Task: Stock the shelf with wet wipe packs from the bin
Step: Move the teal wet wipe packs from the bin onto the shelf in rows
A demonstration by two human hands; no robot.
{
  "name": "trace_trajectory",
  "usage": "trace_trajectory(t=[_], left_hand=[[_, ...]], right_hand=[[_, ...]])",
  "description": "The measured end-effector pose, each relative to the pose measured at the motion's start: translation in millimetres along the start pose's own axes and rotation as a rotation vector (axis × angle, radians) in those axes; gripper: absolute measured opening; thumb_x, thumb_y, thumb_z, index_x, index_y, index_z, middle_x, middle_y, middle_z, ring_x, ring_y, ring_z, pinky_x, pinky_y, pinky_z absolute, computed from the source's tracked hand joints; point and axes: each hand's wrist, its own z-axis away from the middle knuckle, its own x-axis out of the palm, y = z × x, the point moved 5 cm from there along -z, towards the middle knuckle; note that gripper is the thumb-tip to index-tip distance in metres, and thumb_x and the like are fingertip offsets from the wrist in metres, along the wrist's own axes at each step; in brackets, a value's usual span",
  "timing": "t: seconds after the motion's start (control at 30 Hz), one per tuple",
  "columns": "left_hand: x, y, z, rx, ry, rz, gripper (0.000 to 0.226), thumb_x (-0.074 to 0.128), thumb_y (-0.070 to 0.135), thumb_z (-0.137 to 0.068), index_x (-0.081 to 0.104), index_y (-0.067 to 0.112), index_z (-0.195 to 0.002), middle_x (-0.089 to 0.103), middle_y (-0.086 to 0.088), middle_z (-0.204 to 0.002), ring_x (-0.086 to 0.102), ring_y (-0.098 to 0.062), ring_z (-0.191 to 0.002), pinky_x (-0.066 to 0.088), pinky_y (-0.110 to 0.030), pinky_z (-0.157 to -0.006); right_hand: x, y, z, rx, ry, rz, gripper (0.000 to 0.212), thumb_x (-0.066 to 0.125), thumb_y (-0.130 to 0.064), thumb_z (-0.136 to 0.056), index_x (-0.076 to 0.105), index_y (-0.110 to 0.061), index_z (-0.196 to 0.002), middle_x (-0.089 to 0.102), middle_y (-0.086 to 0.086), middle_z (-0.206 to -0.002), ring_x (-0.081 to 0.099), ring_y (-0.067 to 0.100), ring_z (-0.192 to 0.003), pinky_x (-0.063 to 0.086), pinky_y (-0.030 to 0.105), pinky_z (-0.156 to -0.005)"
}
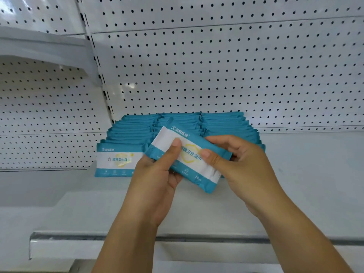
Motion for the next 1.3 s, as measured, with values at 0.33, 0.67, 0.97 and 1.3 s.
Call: trace_trajectory(t=[0.33,0.67,0.97,1.3], left_hand=[[-31,25,0,0.201,0.086,-0.978,0.026,0.083,0.024,-0.078,0.069,0.029,-0.1,0.075,0.009,-0.084,0.068,0.003,-0.077,0.051,-0.01,-0.066],[-62,42,-17,0.37,0.244,-1.594,0.036,0.084,0.048,-0.07,0.06,0.022,-0.078,0.055,0.005,-0.088,0.045,-0.016,-0.094,0.039,-0.027,-0.076],[-57,38,-34,0.444,0.168,-1.752,0.081,0.087,0.049,-0.065,0.046,0.035,-0.133,0.026,0.006,-0.154,0.016,-0.015,-0.14,0.017,-0.038,-0.106],[-46,14,-42,0.478,-0.04,-1.783,0.081,0.085,0.046,-0.07,0.047,0.039,-0.141,0.033,0.02,-0.156,0.014,-0.003,-0.147,0.003,-0.027,-0.11]], right_hand=[[-4,9,-2,-0.043,-0.007,0.168,0.025,0.083,-0.022,-0.08,0.073,-0.036,-0.098,0.074,-0.014,-0.097,0.07,0.008,-0.092,0.059,0.033,-0.081],[20,16,-6,-0.304,-0.039,0.626,0.054,0.09,-0.024,-0.071,0.069,-0.026,-0.12,0.055,-0.02,-0.104,0.042,0.001,-0.099,0.033,0.01,-0.09],[-6,28,-20,-0.328,0.061,0.887,0.07,0.092,-0.013,-0.064,0.066,-0.016,-0.128,0.056,0.0,-0.13,0.034,0.016,-0.121,0.035,0.039,-0.105],[-32,32,-26,-0.386,0.018,1.01,0.076,0.092,-0.02,-0.063,0.062,-0.022,-0.133,0.056,-0.001,-0.137,0.029,0.012,-0.128,0.01,0.018,-0.1]])
